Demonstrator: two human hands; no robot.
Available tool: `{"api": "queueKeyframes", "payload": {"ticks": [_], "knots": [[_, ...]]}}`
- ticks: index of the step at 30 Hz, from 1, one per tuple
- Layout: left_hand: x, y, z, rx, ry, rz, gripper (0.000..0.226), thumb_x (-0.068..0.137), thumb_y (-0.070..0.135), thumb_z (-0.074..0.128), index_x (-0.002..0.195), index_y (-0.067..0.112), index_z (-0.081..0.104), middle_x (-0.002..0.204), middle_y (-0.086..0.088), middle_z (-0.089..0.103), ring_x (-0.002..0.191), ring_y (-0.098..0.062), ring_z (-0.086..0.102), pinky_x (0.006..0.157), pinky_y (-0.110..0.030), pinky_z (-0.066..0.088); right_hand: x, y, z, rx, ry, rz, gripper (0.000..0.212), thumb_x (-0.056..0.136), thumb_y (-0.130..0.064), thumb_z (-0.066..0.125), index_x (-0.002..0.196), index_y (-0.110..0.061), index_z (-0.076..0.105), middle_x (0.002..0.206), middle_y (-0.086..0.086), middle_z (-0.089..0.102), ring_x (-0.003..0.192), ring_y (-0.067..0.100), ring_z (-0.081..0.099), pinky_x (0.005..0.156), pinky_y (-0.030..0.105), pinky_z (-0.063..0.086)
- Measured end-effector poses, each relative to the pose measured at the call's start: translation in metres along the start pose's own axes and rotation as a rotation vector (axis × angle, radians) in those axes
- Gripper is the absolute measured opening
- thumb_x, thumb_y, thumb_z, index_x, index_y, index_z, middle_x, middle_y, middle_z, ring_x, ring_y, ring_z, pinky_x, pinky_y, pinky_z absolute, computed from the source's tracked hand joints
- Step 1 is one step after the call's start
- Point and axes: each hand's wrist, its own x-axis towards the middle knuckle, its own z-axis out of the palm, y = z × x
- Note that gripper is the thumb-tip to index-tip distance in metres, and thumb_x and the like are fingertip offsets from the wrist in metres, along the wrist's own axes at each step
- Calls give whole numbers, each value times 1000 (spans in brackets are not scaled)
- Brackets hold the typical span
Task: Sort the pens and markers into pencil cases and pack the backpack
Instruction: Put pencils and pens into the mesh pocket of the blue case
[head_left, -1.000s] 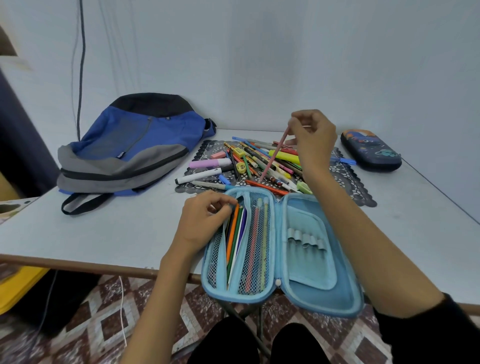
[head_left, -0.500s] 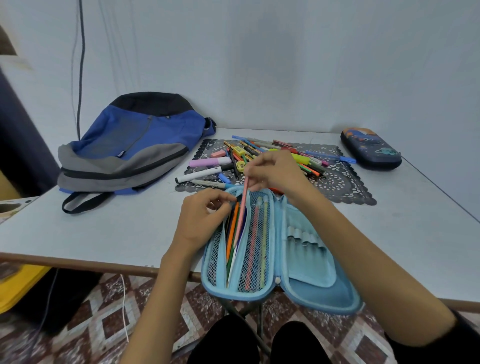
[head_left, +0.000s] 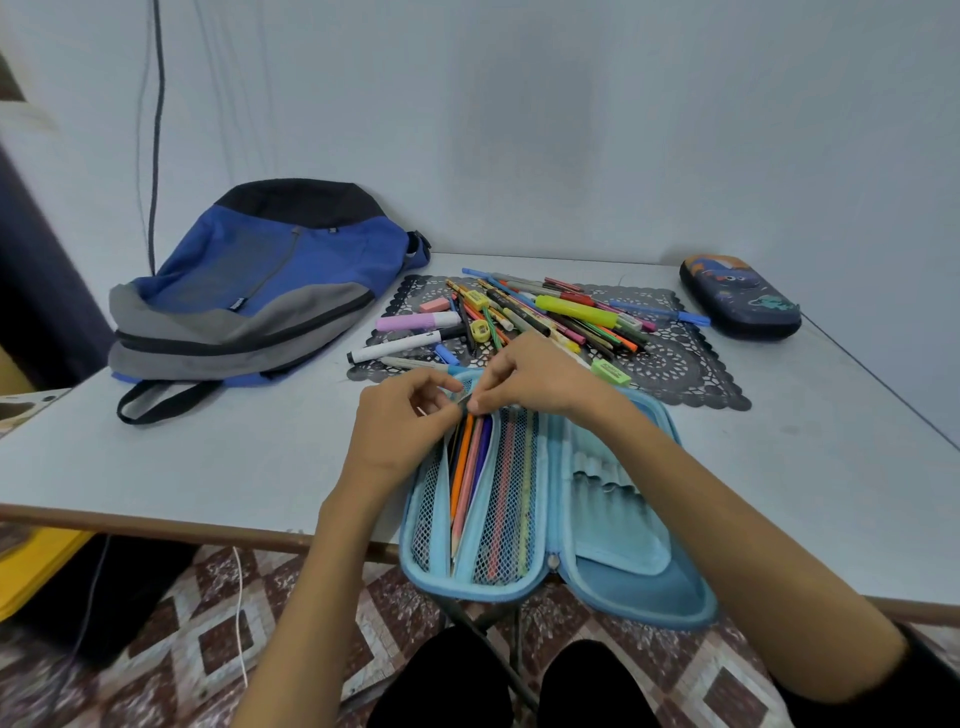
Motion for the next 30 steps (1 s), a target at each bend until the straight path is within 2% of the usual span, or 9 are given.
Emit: {"api": "queueKeyframes", "payload": {"ticks": [3, 8, 11, 15, 17, 20, 23, 27, 30], "knots": [[1, 2, -1, 70, 10, -70, 19, 60, 35, 63, 78, 32, 69, 64, 6, 67, 61, -6, 60, 68, -26, 51, 0, 0, 1, -12, -48, 1, 11, 74, -18, 81, 83, -10, 79, 68, -9, 69, 61, -6, 57, 63, 15, 45], [5, 9, -4, 212, -25, -130, 17, 66, 41, 71, 73, 25, 75, 61, 12, 65, 64, 1, 60, 64, -20, 46, 1, -3, -7, -6, -121, 11, 11, 78, -18, 78, 84, -9, 78, 70, 0, 69, 57, 2, 54, 53, 15, 42], [7, 8, -5, 231, -19, -158, 7, 75, 24, 77, 70, 20, 76, 60, 6, 67, 60, -10, 63, 68, -30, 55, 11, 3, -19, 83, 33, 38, 6, 85, -14, 71, 83, -10, 75, 66, -4, 65, 47, 6, 46, 44, 18, 37], [7, 7, -7, 217, -42, -169, 10, 76, 21, 77, 67, 21, 75, 61, 3, 69, 59, -15, 65, 72, -40, 59, 40, 25, -26, -74, 431, 117, 9, 85, -12, 65, 86, -17, 73, 92, -3, 70, 75, 9, 58, 66, 25, 44], [7, 8, -7, 219, -48, -161, 11, 77, 21, 77, 66, 22, 74, 61, 3, 70, 58, -14, 64, 72, -41, 59, 50, 35, -23, -204, 407, 128, 14, 87, -14, 62, 95, -22, 71, 107, 2, 68, 81, 15, 60, 65, 25, 43], [7, 8, -8, 223, -50, -166, 12, 77, 22, 76, 66, 23, 73, 61, 5, 69, 57, -12, 63, 73, -40, 59, 60, 41, -16, -375, 220, 47, 31, 94, -13, 50, 114, -29, 68, 121, 3, 65, 86, 19, 61, 66, 28, 46], [8, 7, -9, 216, -50, -173, 10, 76, 23, 77, 66, 23, 75, 59, 6, 69, 59, -13, 65, 72, -40, 59, 66, 42, -10, -494, 143, 21, 35, 97, -13, 46, 119, -29, 68, 132, 2, 59, 110, 23, 58, 81, 32, 48], [8, 7, -9, 213, -48, -173, 10, 76, 22, 77, 67, 22, 76, 59, 5, 69, 60, -15, 66, 73, -41, 59, 67, 45, -8, -461, 234, 53, 19, 93, -21, 58, 103, -24, 74, 113, -3, 68, 101, 18, 61, 72, 28, 42], [8, 9, -9, 211, -51, -183, 9, 76, 22, 77, 67, 21, 76, 60, 5, 69, 60, -14, 65, 73, -41, 59, 64, 48, -10, -366, 389, 37, 12, 86, -15, 64, 90, -19, 75, 97, -1, 71, 89, 19, 64, 70, 30, 48]]}}
